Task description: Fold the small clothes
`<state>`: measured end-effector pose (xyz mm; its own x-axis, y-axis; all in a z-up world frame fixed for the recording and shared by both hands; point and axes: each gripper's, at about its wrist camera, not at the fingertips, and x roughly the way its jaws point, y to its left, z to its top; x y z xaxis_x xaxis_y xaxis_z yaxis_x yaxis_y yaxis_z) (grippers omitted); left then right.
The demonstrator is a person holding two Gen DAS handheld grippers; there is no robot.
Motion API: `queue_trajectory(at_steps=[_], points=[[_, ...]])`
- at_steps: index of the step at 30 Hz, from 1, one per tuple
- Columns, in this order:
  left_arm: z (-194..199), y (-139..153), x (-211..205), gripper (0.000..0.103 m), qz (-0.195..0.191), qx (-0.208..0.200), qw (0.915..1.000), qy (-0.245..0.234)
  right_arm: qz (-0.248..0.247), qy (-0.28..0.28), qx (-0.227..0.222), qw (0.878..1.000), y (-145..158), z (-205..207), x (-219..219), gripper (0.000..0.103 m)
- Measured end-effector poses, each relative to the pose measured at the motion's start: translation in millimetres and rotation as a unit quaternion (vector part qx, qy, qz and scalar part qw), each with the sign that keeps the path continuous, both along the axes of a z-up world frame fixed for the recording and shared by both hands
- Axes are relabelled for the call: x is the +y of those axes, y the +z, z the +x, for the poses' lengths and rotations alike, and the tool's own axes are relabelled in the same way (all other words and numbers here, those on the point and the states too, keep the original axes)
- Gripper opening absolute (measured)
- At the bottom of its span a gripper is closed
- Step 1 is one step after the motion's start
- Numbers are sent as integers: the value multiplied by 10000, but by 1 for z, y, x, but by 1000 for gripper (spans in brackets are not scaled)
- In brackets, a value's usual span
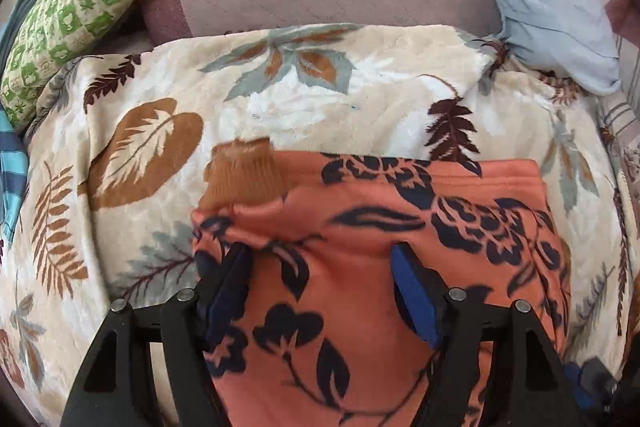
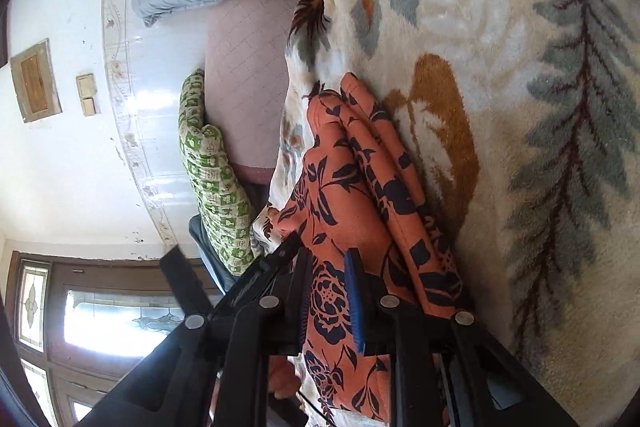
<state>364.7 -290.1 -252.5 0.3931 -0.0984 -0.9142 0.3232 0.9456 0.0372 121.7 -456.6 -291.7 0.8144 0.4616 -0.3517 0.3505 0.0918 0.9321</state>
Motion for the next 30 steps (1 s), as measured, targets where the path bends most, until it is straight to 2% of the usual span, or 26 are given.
queue_trajectory(at_steps=[2,5,7,10,12,14,17,19,21,22,23,25,27,30], points=[[10,-11,-10,90,177,104,9998,-6,-18,32,-8,10000,2,3,1,19],[12,-10,-12,93,160,91,9998,64,-128,154,-166,9997,10,15,6,19],[7,-2,-2,92,-157,3,9998,87,-251,269,-309,9988,17,19,10,19],[-10,24,28,93,-987,-248,9946,186,-299,462,-373,9978,20,24,18,19],[-26,39,49,93,-1197,-352,9919,237,-299,618,-369,9970,21,26,23,19],[-45,50,66,93,-1121,-432,9925,244,-383,813,-390,9952,24,28,28,19],[-73,50,88,93,-948,-282,9951,24,-578,1660,-358,9838,29,38,43,19],[-98,40,98,93,-571,-218,9979,-192,-1084,2165,-82,9702,31,40,55,19],[-116,16,100,94,-57,-68,9985,-539,-1485,2589,266,9540,26,41,66,19],[-122,6,104,95,-18,11,9978,-666,-1728,2732,535,9448,21,41,71,19],[-126,-1,109,95,-182,90,9977,-646,-2051,2836,792,9334,17,41,76,17],[-124,-7,122,97,-532,292,9977,-307,-2482,2970,811,9185,19,39,85,14],[-121,-5,124,97,-631,446,9969,-153,-2599,2945,804,9161,22,38,88,14],[-122,12,118,96,-541,245,9979,-271,-2273,2726,703,9322,23,39,77,15]])
